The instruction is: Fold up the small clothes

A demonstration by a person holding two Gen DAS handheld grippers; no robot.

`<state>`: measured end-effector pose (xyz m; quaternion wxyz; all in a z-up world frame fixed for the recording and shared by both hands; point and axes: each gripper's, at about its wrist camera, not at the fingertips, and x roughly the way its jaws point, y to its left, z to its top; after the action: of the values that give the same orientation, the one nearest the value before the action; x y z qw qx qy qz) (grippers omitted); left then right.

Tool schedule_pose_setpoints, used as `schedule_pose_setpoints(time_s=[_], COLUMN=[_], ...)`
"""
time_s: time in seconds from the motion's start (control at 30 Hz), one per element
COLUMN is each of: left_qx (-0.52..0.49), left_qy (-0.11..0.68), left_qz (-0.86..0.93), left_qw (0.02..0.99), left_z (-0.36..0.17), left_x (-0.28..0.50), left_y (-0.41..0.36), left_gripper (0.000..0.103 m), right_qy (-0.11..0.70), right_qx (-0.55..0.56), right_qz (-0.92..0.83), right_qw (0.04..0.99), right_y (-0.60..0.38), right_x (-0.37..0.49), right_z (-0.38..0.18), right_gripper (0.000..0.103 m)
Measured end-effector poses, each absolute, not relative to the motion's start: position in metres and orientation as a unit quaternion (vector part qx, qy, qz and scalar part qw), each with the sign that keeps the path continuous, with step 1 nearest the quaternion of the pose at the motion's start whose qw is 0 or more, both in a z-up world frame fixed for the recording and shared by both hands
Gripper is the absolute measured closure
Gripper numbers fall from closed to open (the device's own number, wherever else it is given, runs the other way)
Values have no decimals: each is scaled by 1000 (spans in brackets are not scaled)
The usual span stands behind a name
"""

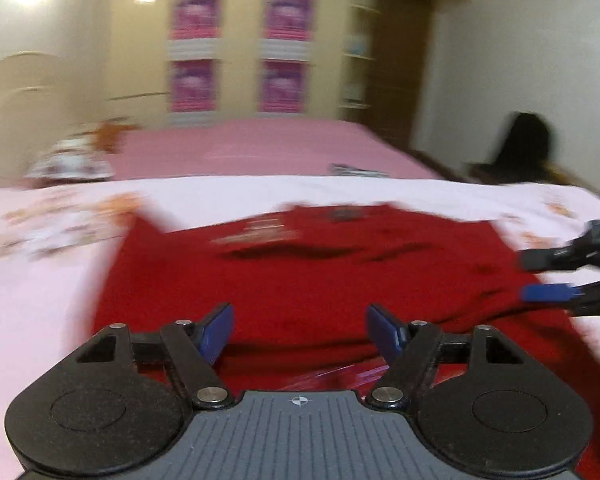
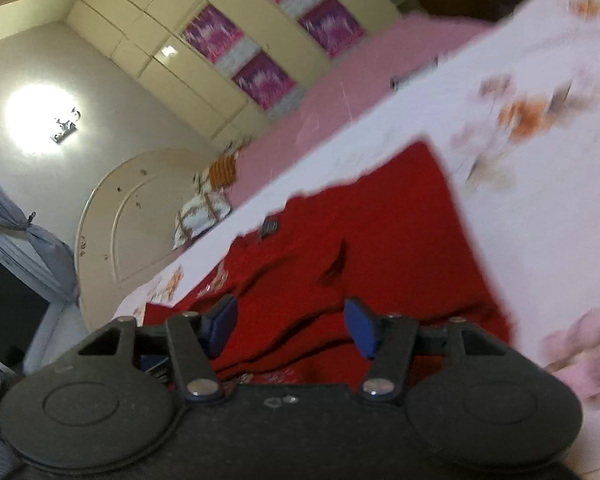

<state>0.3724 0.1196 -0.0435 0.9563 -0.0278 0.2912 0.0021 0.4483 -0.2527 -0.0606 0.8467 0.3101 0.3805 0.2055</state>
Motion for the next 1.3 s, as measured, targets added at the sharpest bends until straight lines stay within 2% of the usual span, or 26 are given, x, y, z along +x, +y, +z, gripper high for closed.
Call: schedule_pose_setpoints(time_s=[0.07, 0.1, 0.17, 0.2, 0.23, 0.3, 0.37, 0.4, 0.43, 0.6, 0.67, 0.7, 0.73, 0.9, 1.13, 1.3], left_qx=[-38, -42, -38, -33, -29, -29, -39, -40, -39, -32, -33, -35, -38, -37, -51, -56], left_qy=[305, 313, 327, 336, 342, 348, 345, 342, 338, 339, 341, 340, 340, 337, 333, 343], left_qz=[42, 56, 71, 72, 73, 71, 74, 74, 70, 51, 39, 35, 33, 30, 37, 34], left_qw=[951, 947, 941, 939, 937, 934, 935, 936, 938, 939, 939, 939, 939, 940, 941, 937], left_z=[-49, -52, -59, -64, -71, -78, -79, -79, -78, -86, -89, -89, -89, -87, -87, -90], left_x=[360, 354, 347, 347, 346, 344, 342, 347, 351, 374, 380, 380, 382, 383, 376, 373], left_y=[155, 169, 188, 192, 190, 193, 198, 195, 194, 182, 182, 180, 179, 176, 181, 183], left_gripper=[30, 35, 36, 36, 36, 36, 36, 37, 45, 61, 74, 84, 90, 96, 96, 97], right_qy=[393, 396, 402, 408, 414, 417, 414, 412, 408, 350, 317, 314, 328, 353, 310, 321], right_qx=[337, 354, 371, 372, 371, 361, 345, 333, 316, 261, 240, 222, 214, 217, 175, 183], right_qz=[211, 212, 210, 204, 194, 177, 159, 151, 144, 141, 140, 133, 124, 115, 141, 122], right_qw=[829, 820, 810, 808, 808, 815, 827, 834, 844, 889, 907, 913, 912, 903, 924, 921], right_y=[-245, -243, -237, -234, -230, -224, -217, -214, -211, -219, -228, -232, -235, -243, -236, -247], right_x=[455, 458, 464, 467, 470, 474, 477, 477, 478, 467, 461, 461, 466, 470, 451, 451], right_z=[-69, -74, -82, -85, -88, -91, -88, -88, -87, -55, -41, -39, -43, -60, -32, -42], right_gripper=[51, 52, 54, 58, 65, 72, 86, 97, 97, 98, 98, 98, 98, 98, 98, 98])
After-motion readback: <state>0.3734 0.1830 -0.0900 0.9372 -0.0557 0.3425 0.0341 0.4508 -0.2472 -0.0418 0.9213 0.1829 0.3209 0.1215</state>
